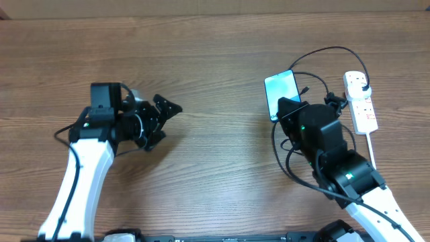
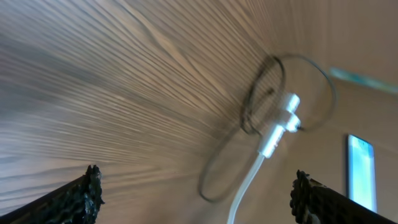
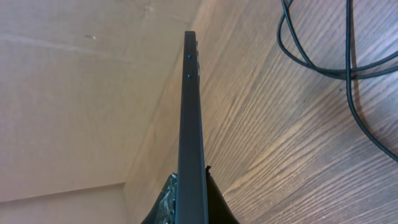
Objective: Plug charger to phone and switch on socket
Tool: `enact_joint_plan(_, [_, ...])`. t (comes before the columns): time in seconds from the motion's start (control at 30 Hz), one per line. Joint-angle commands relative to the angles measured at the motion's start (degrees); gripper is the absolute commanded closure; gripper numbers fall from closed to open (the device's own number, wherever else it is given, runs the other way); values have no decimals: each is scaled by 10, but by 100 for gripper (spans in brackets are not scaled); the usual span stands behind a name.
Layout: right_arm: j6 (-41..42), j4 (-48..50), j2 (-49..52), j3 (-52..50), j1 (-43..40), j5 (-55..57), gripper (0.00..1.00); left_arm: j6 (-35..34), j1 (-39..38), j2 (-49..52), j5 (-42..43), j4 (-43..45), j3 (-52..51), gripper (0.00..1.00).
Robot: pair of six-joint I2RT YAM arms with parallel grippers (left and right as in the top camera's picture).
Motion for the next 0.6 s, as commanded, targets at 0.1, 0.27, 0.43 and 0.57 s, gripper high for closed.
enact_joint_plan(0.1, [3,18,22,15,-43,-127,96,-12,-2,80,235,68,-3,0])
enact_joint_plan(0.27, [28,39,44,15,-46,-195,96,2,-3,97,343,99,-3,0])
enact_joint_plan(0.43, [28,43,63,15,-46,-254,96,-9,-18,97,359,100,-3,1])
enact_joint_plan(0.57, [28,43,75,15,-46,-257,96,-65,-34,97,348,105,-3,0])
